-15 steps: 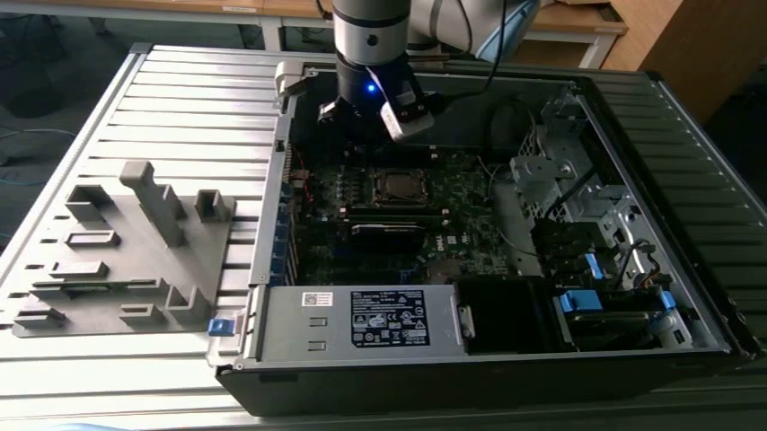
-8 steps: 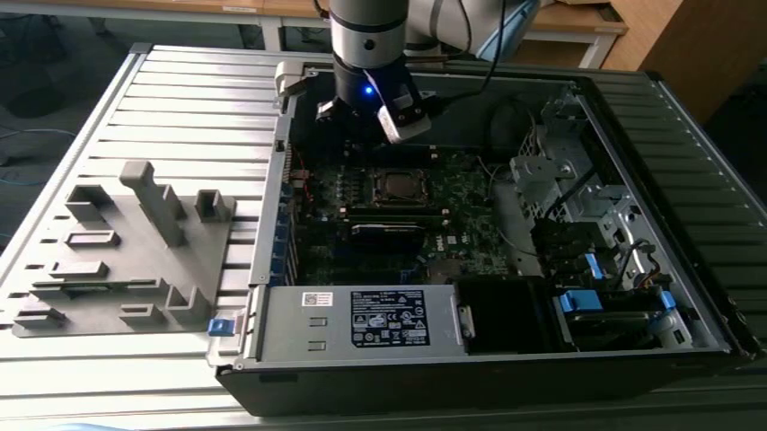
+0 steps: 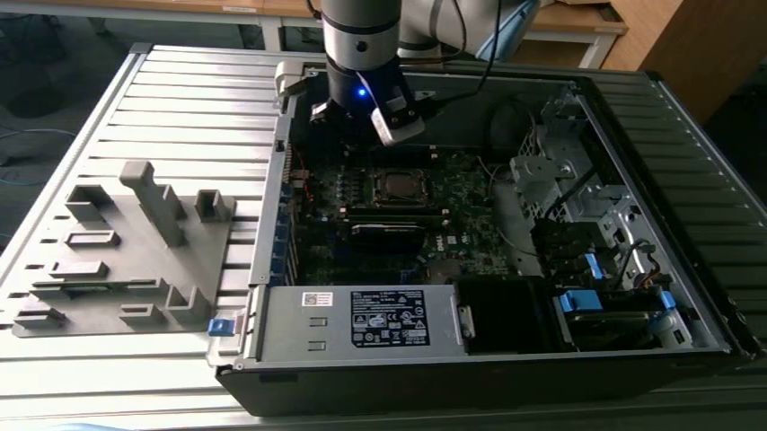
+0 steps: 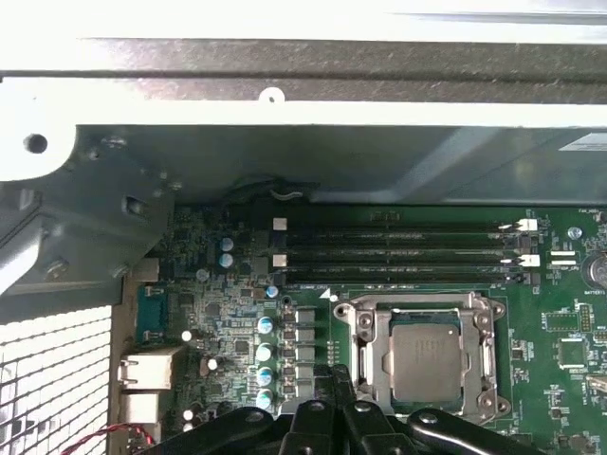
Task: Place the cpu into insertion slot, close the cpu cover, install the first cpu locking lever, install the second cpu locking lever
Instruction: 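Install the first cpu locking lever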
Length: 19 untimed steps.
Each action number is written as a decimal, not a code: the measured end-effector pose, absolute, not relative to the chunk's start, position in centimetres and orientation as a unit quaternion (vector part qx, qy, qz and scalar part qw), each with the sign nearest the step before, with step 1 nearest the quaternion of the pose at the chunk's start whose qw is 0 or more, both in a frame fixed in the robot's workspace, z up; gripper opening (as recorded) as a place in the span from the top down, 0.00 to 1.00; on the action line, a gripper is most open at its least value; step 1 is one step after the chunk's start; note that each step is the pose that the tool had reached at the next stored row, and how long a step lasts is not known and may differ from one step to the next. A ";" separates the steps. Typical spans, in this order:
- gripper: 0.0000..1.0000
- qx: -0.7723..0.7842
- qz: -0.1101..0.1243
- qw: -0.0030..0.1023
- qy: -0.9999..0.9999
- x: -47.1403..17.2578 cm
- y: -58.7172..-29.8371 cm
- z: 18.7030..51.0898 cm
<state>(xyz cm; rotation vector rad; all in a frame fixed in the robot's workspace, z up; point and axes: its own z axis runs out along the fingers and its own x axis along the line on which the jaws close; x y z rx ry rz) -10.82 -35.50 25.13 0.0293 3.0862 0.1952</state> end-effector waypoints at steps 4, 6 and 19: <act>0.89 0.010 0.070 0.024 0.997 -10.9 -35.5 25.1; 0.89 0.010 0.074 0.024 0.997 -10.9 -35.5 25.1; 0.89 0.010 0.096 0.024 0.995 -11.7 -35.6 25.1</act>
